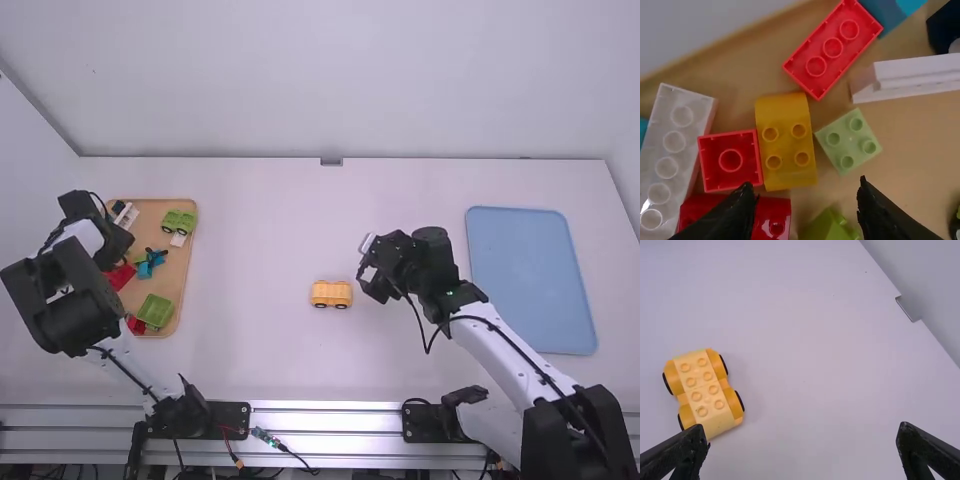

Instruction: Assemble lego blocks to make yellow taxi

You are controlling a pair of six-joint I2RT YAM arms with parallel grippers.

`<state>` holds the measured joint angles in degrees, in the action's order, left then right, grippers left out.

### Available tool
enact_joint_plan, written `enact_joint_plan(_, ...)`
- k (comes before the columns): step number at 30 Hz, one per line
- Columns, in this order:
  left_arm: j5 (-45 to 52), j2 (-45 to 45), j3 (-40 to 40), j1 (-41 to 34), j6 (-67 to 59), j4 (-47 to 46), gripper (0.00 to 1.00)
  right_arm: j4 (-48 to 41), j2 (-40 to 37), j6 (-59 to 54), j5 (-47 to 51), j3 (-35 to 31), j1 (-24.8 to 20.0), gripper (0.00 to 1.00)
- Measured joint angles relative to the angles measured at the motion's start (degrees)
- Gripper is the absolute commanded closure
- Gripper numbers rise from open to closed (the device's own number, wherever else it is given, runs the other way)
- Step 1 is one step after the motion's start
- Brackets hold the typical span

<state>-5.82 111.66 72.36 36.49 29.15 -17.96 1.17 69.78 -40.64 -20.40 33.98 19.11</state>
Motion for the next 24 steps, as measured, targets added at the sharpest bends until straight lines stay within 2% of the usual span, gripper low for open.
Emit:
enact_joint_plan(6,0.0,0.0,-1.5,0.0,-0.2,4.2,0.40,-0.1,0.0,0.0,0.0,0.0,0.0,0.01)
enact_joint_plan(10,0.0,0.0,-4.1,0.0,-0.6,7.4,0.41,-0.1,0.0,0.0,0.0,0.0,0.0,0.01)
enact_joint_plan(14,0.0,0.0,-5.4,0.0,-0.7,7.1,0.45,-0.1,0.0,0.0,0.0,0.0,0.0,0.01)
enact_joint_plan(24,-4.1,0.0,-5.4,0.0,1.1,5.4,0.46,-0.1,0.0,0.0,0.0,0.0,0.0,0.01)
